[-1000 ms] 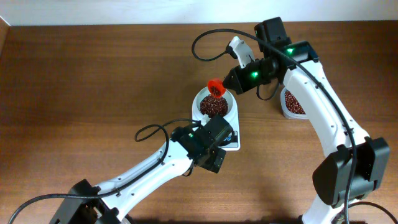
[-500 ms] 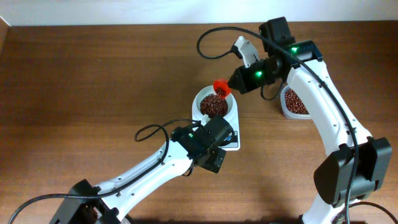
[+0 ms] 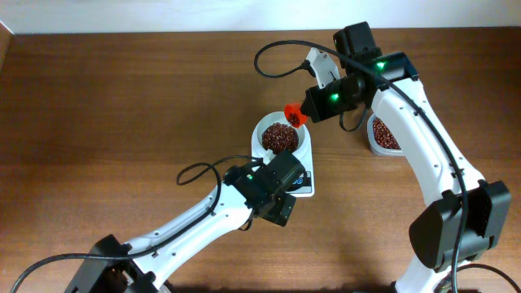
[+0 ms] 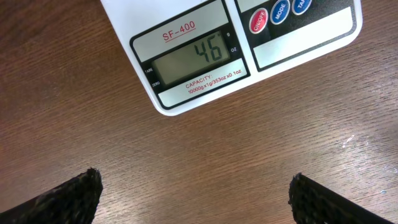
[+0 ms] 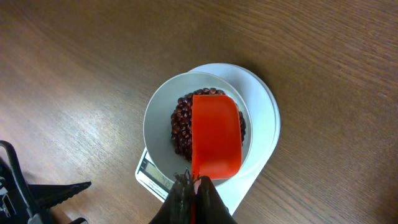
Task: Scoop item into bowl and weigh 50g on scale
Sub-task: 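Tilt and shake the red scoop over the bowl with the right gripper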
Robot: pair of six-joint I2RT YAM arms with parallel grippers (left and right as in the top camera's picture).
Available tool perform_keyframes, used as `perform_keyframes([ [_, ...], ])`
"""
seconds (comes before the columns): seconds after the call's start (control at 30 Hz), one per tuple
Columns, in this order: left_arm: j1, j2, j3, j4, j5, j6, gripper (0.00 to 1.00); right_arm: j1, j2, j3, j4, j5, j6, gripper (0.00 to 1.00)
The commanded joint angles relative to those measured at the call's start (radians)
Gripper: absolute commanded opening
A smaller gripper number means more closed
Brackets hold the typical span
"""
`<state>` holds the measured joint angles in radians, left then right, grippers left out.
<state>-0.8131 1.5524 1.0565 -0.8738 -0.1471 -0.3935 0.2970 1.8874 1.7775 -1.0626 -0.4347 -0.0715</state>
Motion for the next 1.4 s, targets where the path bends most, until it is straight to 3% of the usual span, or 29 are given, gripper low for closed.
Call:
perform_keyframes([
  [0.0, 0.0, 0.006, -0.008, 0.001, -0.011, -0.006, 0.99, -0.003, -0.035, 0.026, 0.006, -0.006, 0.009, 0.04],
  [0.77, 0.0, 0.006, -0.008, 0.001, -0.011, -0.006, 0.99, 0.008, -0.036, 0.072, -0.038, -0.055, -0.013, 0.04],
  [0.9, 0.0, 0.006, -0.008, 0.001, -0.011, -0.006, 0.99, 0.054, -0.035, 0.079, -0.067, 0.147, -0.044, 0.04],
  [0.97, 0.0, 0.006, -0.008, 0.001, -0.011, -0.006, 0.99, 0.067, -0.035, 0.079, -0.077, 0.098, -0.129, 0.04],
  [1.03, 0.0, 0.006, -0.008, 0.001, -0.011, -0.006, 0.99, 0.068, -0.035, 0.079, -0.072, 0.159, -0.073, 0.04],
  [1.37, 0.0, 0.006, -0.008, 0.001, -0.011, -0.006, 0.99, -0.054, -0.035, 0.079, -0.075, -0.179, -0.047, 0.04],
])
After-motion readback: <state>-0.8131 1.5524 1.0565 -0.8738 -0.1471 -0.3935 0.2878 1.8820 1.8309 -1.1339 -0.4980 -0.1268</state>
